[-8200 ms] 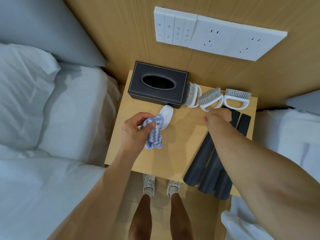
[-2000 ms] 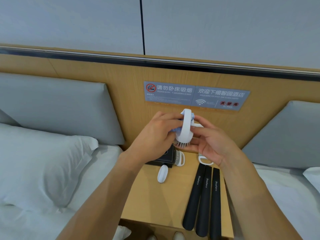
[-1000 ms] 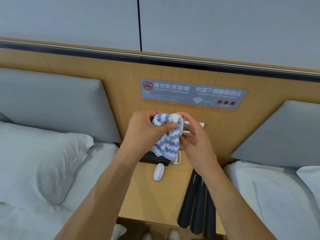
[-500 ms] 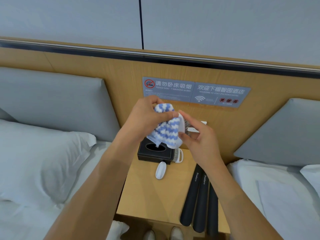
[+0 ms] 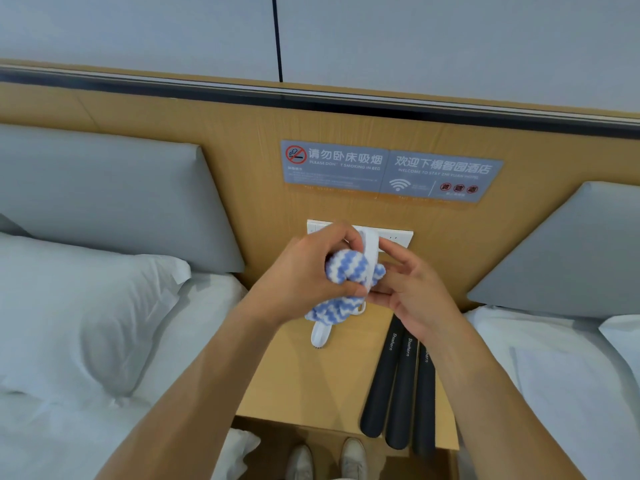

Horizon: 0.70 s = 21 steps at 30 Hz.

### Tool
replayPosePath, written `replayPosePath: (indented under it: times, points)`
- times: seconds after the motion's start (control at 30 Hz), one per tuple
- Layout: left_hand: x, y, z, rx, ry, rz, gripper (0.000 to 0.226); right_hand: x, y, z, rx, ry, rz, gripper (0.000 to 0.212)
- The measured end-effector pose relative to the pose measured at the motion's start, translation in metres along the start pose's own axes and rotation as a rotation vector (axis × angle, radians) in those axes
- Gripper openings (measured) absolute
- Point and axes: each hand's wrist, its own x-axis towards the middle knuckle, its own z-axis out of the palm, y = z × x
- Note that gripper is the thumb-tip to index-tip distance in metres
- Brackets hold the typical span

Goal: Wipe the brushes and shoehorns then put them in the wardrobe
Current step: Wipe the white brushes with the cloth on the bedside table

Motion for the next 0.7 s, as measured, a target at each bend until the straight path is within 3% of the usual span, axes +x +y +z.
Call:
replayPosePath:
  times: [0.13,0.27,0.5,0.7]
  points:
    - [-0.010,-0.012,0.015,0.122,-0.029,0.103,0.038,0.001,0.012,-0.009,0.087,-0.006,0.154,0.058]
    - [-0.016,-0.027,0.030,0.249,-0.043,0.149,0.028,0.004,0.032,-0.019,0.172,0.015,0.281,0.043]
    - [-0.023,-0.065,0.037,0.199,0.017,-0.056,0.040,0.009,0.064,-0.033,0.183,0.084,0.423,0.043]
    - [-0.030,-0.102,0.055,-0.036,0.215,-0.330,0.035,0.016,0.098,-0.046,0.154,0.214,0.534,0.043]
